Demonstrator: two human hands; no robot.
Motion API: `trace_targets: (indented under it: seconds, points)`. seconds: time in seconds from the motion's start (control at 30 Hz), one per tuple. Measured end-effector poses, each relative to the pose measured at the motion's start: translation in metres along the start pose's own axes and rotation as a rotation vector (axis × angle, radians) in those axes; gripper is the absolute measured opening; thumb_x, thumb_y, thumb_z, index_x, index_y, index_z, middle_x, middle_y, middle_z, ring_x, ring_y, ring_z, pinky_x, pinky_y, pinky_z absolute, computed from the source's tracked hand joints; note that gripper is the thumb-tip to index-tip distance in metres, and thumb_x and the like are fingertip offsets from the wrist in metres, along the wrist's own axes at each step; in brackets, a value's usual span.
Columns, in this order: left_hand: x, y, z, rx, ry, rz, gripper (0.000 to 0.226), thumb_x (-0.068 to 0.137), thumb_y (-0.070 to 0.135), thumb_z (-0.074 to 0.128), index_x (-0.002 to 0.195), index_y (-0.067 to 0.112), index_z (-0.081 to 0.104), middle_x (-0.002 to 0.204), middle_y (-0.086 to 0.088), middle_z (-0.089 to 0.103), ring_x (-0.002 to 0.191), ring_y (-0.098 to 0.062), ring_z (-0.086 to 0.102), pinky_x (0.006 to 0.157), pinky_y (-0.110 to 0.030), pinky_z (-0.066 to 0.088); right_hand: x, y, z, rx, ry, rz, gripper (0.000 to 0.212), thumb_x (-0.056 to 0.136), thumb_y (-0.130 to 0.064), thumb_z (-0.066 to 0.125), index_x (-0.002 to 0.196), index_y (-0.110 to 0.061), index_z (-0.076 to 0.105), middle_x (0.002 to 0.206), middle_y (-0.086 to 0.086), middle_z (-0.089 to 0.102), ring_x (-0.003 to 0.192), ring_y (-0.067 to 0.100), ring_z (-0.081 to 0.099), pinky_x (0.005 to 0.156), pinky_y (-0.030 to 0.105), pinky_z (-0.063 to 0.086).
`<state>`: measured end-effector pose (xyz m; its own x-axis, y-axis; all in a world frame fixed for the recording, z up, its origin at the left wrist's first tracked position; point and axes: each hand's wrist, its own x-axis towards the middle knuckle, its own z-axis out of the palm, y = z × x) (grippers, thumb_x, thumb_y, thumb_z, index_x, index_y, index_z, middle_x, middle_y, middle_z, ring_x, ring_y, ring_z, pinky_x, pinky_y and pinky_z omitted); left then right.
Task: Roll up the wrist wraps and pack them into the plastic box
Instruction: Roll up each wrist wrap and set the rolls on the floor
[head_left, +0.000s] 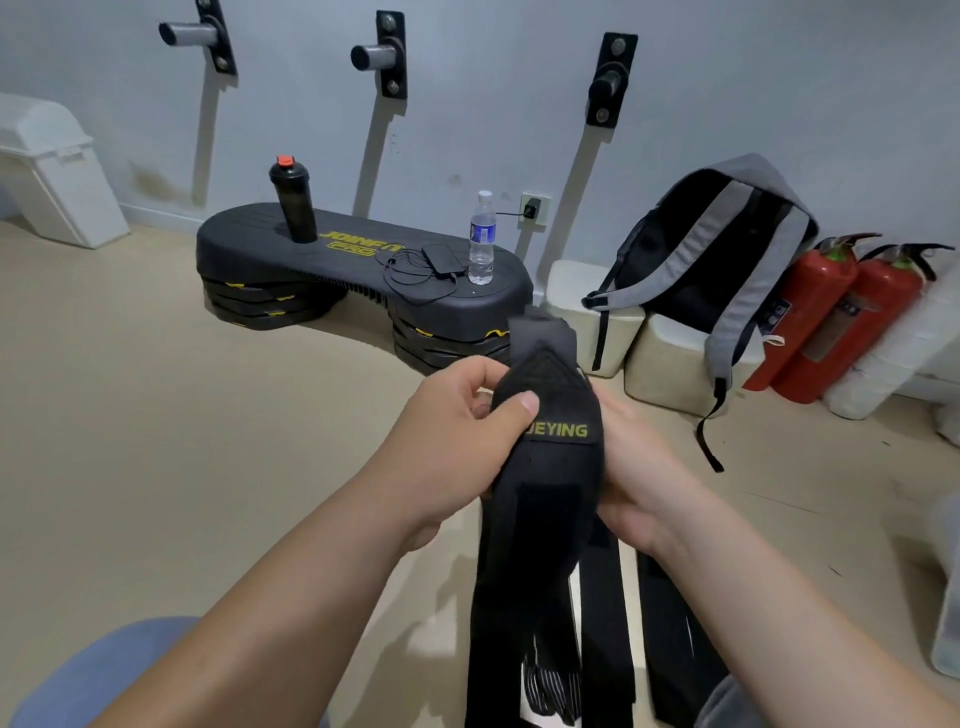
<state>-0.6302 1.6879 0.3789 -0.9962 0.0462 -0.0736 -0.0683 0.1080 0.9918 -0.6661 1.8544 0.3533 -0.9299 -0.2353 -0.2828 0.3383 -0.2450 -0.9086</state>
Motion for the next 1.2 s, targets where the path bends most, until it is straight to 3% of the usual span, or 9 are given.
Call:
trace_targets:
  seconds: [0.07, 0.23, 0.37, 0.47, 0.63, 0.73, 0.9, 1.07, 1.2]
  points:
    - [0.005, -0.007, 0.001, 0.084, 0.075, 0.056, 0.009, 0.101, 0.022, 0.069, 0.093, 0.022, 0.071, 0.070, 0.004, 0.067, 0.063, -0.012, 0.060, 0.059, -0.032, 0.050, 0.000, 0.001, 0.003, 0.028, -0.033, 0.022, 0.031, 0.108, -0.039, 0.057, 0.129, -0.021, 0.071, 0.124, 0.011, 0.077, 0.117, 0.032, 0.073, 0.104, 0.050, 0.057]
    - [0.012, -0.013, 0.000, 0.216, 0.179, 0.139, 0.005, 0.095, 0.025, 0.076, 0.090, 0.026, 0.075, 0.067, 0.008, 0.062, 0.063, -0.012, 0.057, 0.069, -0.035, 0.053, 0.001, 0.003, 0.002, 0.074, -0.049, 0.007, 0.030, 0.109, -0.027, 0.054, 0.130, -0.015, 0.071, 0.125, 0.014, 0.076, 0.116, 0.030, 0.073, 0.098, 0.044, 0.059]
    - [0.013, -0.012, -0.001, 0.292, 0.207, 0.144, 0.005, 0.095, 0.028, 0.077, 0.095, 0.028, 0.072, 0.070, 0.006, 0.065, 0.059, -0.005, 0.056, 0.067, -0.027, 0.051, 0.003, 0.005, -0.004, 0.121, -0.001, 0.025, 0.030, 0.112, -0.030, 0.047, 0.124, -0.016, 0.071, 0.120, 0.011, 0.078, 0.108, 0.023, 0.076, 0.088, 0.040, 0.062]
    - [0.016, -0.014, -0.001, 0.288, 0.200, 0.138, 0.005, 0.097, 0.025, 0.075, 0.093, 0.025, 0.072, 0.075, -0.005, 0.071, 0.065, -0.014, 0.064, 0.073, -0.038, 0.060, 0.005, 0.006, -0.005, 0.127, 0.012, 0.018, 0.027, 0.112, -0.024, 0.049, 0.108, -0.019, 0.075, 0.108, 0.007, 0.079, 0.096, 0.019, 0.077, 0.076, 0.035, 0.063]
    - [0.018, -0.015, -0.002, 0.220, 0.179, 0.151, 0.005, 0.099, 0.020, 0.071, 0.095, 0.022, 0.073, 0.085, -0.014, 0.074, 0.084, -0.037, 0.071, 0.081, -0.056, 0.062, 0.005, 0.002, -0.010, 0.093, -0.026, -0.024, 0.029, 0.100, -0.009, 0.056, 0.122, -0.002, 0.072, 0.116, 0.017, 0.072, 0.107, 0.030, 0.068, 0.101, 0.049, 0.054]
    - [0.018, -0.015, 0.000, 0.219, 0.216, 0.157, 0.005, 0.099, 0.021, 0.072, 0.095, 0.025, 0.073, 0.084, -0.010, 0.074, 0.083, -0.033, 0.072, 0.080, -0.055, 0.063, 0.002, 0.000, -0.009, 0.149, -0.075, 0.004, 0.041, 0.087, -0.007, 0.059, 0.126, 0.001, 0.072, 0.124, 0.023, 0.070, 0.111, 0.034, 0.067, 0.111, 0.054, 0.048]
    - [0.022, -0.018, -0.001, 0.223, 0.229, 0.151, 0.012, 0.097, 0.023, 0.074, 0.102, 0.030, 0.065, 0.078, -0.004, 0.072, 0.079, -0.023, 0.070, 0.085, -0.053, 0.062, 0.001, 0.000, -0.013, 0.100, -0.016, -0.001, 0.031, 0.100, -0.015, 0.053, 0.115, -0.007, 0.078, 0.115, 0.016, 0.068, 0.096, 0.029, 0.059, 0.075, 0.034, 0.052]
    - [0.024, -0.026, -0.002, 0.326, 0.214, 0.193, 0.018, 0.098, 0.026, 0.073, 0.116, 0.027, 0.077, 0.077, 0.008, 0.072, 0.070, -0.005, 0.061, 0.074, -0.027, 0.049, -0.001, -0.002, -0.015, 0.088, -0.026, 0.021, 0.034, 0.105, -0.016, 0.047, 0.117, -0.008, 0.078, 0.114, 0.014, 0.075, 0.101, 0.033, 0.062, 0.077, 0.037, 0.054]
    - [0.024, -0.028, 0.000, 0.424, 0.187, 0.234, 0.031, 0.099, 0.030, 0.069, 0.129, 0.027, 0.077, 0.111, 0.010, 0.080, 0.102, -0.004, 0.071, 0.095, -0.031, 0.058, -0.004, -0.002, -0.013, 0.101, 0.002, 0.027, 0.035, 0.105, -0.015, 0.047, 0.109, -0.013, 0.081, 0.114, 0.014, 0.078, 0.094, 0.027, 0.069, 0.076, 0.037, 0.057]
